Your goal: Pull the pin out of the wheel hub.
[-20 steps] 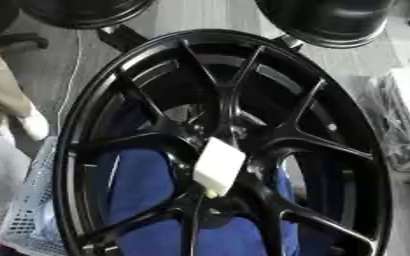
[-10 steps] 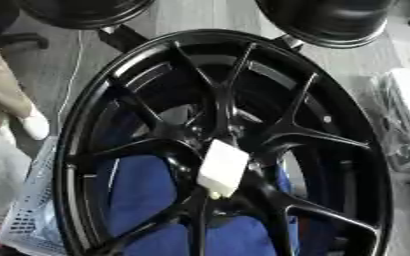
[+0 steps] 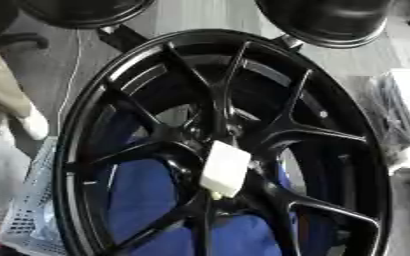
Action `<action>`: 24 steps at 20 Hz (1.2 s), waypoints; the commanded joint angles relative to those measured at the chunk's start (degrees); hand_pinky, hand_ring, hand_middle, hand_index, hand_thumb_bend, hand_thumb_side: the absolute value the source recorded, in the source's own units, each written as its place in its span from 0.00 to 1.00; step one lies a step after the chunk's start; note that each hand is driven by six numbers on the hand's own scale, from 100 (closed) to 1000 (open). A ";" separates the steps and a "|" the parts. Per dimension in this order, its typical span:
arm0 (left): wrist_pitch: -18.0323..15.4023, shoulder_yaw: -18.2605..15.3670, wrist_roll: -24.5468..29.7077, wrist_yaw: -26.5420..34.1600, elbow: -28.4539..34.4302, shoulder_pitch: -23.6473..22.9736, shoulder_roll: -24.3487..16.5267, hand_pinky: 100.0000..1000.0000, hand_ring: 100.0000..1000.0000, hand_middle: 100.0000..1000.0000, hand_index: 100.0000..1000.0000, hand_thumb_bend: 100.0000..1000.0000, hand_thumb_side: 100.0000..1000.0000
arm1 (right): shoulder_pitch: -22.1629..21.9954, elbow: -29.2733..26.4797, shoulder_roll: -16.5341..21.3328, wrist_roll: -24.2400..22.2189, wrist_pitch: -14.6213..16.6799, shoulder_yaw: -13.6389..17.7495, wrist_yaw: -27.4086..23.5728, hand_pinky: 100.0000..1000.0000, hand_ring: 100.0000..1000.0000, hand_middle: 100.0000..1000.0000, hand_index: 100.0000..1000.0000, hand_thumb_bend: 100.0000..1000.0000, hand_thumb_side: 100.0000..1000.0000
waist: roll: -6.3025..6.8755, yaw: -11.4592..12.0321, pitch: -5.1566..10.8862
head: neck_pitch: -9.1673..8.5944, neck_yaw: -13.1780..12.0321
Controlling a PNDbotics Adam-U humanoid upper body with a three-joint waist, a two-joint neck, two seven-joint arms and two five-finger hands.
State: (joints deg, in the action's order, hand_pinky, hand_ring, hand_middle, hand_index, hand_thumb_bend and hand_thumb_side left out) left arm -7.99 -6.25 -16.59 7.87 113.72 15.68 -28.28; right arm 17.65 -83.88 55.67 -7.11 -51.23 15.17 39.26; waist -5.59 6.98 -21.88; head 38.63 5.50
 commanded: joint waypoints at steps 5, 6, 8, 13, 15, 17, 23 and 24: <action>-0.05 -0.36 0.37 0.22 0.87 0.30 -1.00 0.87 0.69 0.71 0.79 0.00 0.70 | 0.75 -2.99 1.44 3.60 0.16 1.49 -1.33 0.81 0.80 0.70 0.74 0.00 0.00 | 0.00 0.00 1.71 | -0.30 0.18; -0.04 -0.35 0.40 0.23 0.87 0.30 -1.00 0.87 0.69 0.71 0.79 0.00 0.70 | 0.92 -3.56 1.39 4.26 0.31 1.51 -1.89 0.80 0.79 0.69 0.73 0.00 0.00 | -0.01 0.05 1.75 | -0.34 0.21; -0.05 -0.32 0.45 0.25 0.87 0.35 -0.97 0.87 0.69 0.71 0.79 0.00 0.70 | 1.39 -5.38 1.23 5.62 1.03 1.28 -3.38 0.79 0.78 0.68 0.72 0.00 0.00 | 0.00 0.16 1.83 | -0.47 0.34; -0.07 -0.15 0.66 0.38 0.87 0.53 -0.92 0.87 0.69 0.71 0.79 0.00 0.70 | 2.39 -12.08 1.44 8.64 4.46 -1.31 -7.73 0.79 0.77 0.67 0.72 0.00 0.03 | 0.05 0.45 1.92 | -0.54 0.65; -0.08 -0.07 0.77 0.43 0.87 0.62 -0.89 0.87 0.69 0.71 0.79 0.00 0.70 | 2.70 -14.88 1.69 9.57 6.11 -2.73 -9.36 0.80 0.77 0.67 0.72 0.00 0.02 | 0.02 0.60 1.90 | -0.55 0.82; -0.06 0.04 0.92 0.49 0.87 0.71 -0.85 0.87 0.69 0.71 0.79 0.00 0.70 | 3.07 -17.86 1.90 10.20 7.90 -4.53 -10.52 0.80 0.77 0.67 0.72 0.00 0.05 | -0.04 0.80 1.87 | -0.61 0.99; -0.13 0.27 1.32 0.63 0.87 1.01 -0.81 0.87 0.69 0.71 0.79 0.00 0.70 | 3.89 -26.47 2.05 10.36 12.46 -8.28 -14.31 0.78 0.75 0.65 0.71 0.00 0.16 | -0.16 1.21 1.79 | -0.63 1.28; -0.14 0.28 1.38 0.63 0.87 1.02 -0.81 0.87 0.69 0.71 0.79 0.00 0.70 | 3.97 -27.82 2.24 10.22 12.80 -8.81 -15.11 0.78 0.75 0.65 0.71 0.00 0.17 | -0.20 1.28 1.79 | -0.61 1.35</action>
State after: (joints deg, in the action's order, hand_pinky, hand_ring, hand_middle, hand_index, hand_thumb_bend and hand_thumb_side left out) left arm -8.05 -5.85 -15.45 8.21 113.72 16.11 -28.27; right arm 20.97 -109.28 55.29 3.10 -39.22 6.36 25.20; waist -5.97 8.24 -21.70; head 38.62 6.68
